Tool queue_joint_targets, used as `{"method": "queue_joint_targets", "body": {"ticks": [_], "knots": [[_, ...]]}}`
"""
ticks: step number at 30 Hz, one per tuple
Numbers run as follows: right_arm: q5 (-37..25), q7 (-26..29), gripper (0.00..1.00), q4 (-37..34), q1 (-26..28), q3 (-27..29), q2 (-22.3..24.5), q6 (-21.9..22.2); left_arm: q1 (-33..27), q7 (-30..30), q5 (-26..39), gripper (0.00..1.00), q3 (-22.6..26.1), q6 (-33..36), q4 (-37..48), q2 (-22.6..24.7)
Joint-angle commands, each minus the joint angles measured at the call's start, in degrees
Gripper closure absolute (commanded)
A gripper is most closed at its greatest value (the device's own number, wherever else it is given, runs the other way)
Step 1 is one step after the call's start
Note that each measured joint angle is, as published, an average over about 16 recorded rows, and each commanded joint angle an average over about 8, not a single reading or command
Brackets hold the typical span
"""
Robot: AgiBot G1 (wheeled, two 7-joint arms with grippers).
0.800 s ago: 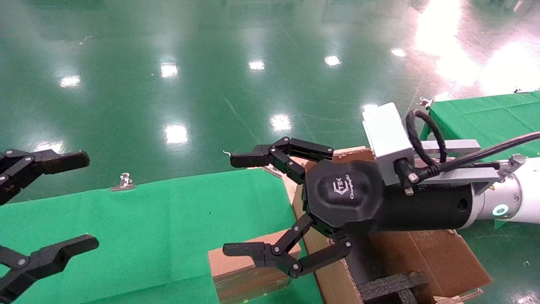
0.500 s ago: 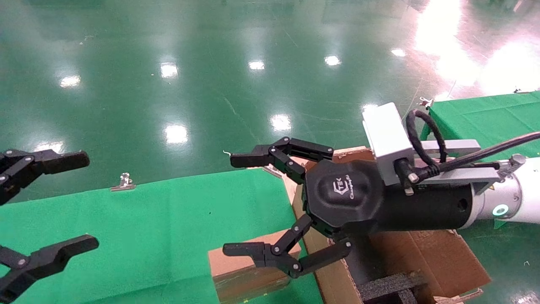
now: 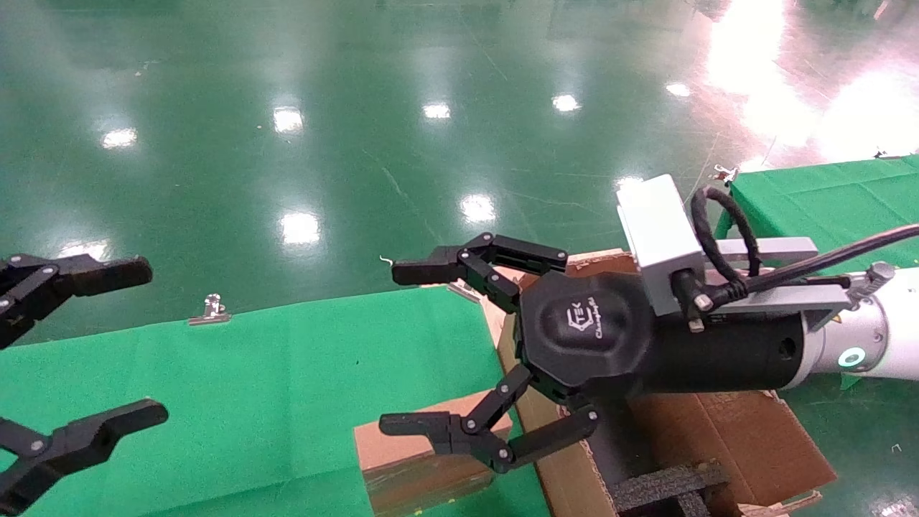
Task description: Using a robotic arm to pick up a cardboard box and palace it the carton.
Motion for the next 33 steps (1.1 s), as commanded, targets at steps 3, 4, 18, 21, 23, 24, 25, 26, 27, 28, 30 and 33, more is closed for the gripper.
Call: {"method": "queue_joint_targets", "body": {"ticks": [3, 4, 18, 21, 23, 24, 25, 26, 27, 28, 30, 33], "knots": [[0.00, -0.01, 0.00, 0.00, -0.01, 0.01, 0.00, -0.01, 0.00, 0.00, 0.00, 1.00, 0.00, 0.00, 0.00, 0.00], [-0.03, 0.00, 0.00, -0.01, -0.02, -0.01, 0.01, -0.01, 0.00, 0.00, 0.00, 1.00, 0.00, 0.00, 0.00, 0.00], [-15.23, 2.56, 0.00, -3.44, 7.58, -7.23, -0.91, -2.42, 0.00, 0.00, 0.00, 1.00, 0.00, 0.00, 0.00, 0.00], [-19.91, 2.34, 0.00, -5.26, 10.45, -9.85, -2.62, -3.40, 0.00, 0.00, 0.00, 1.00, 0.00, 0.00, 0.00, 0.00], [-22.89, 1.99, 0.00, -6.58, 12.32, -11.77, -4.00, -3.96, 0.00, 0.00, 0.00, 1.00, 0.00, 0.00, 0.00, 0.00], [-24.41, 1.72, 0.00, -7.26, 13.26, -12.84, -4.78, -4.17, 0.00, 0.00, 0.00, 1.00, 0.00, 0.00, 0.00, 0.00], [-25.90, 1.40, 0.00, -7.95, 14.21, -13.93, -5.60, -4.35, 0.00, 0.00, 0.00, 1.00, 0.00, 0.00, 0.00, 0.00], [-27.23, 1.06, 0.00, -8.63, 15.11, -15.00, -6.43, -4.49, 0.00, 0.00, 0.00, 1.00, 0.00, 0.00, 0.00, 0.00], [-28.51, 0.69, 0.00, -9.33, 15.99, -16.08, -7.27, -4.58, 0.00, 0.00, 0.00, 1.00, 0.00, 0.00, 0.00, 0.00], [-29.74, 0.27, 0.00, -10.07, 16.87, -17.20, -8.16, -4.65, 0.00, 0.00, 0.00, 1.00, 0.00, 0.00, 0.00, 0.00], [-32.02, -0.67, 0.00, -11.46, 18.59, -19.41, -9.88, -4.75, 0.00, 0.00, 0.00, 1.00, 0.00, 0.00, 0.00, 0.00], [-34.85, -2.23, 0.00, -13.67, 20.91, -22.45, -12.30, -4.72, 0.00, 0.00, 0.00, 1.00, 0.00, 0.00, 0.00, 0.00]]}}
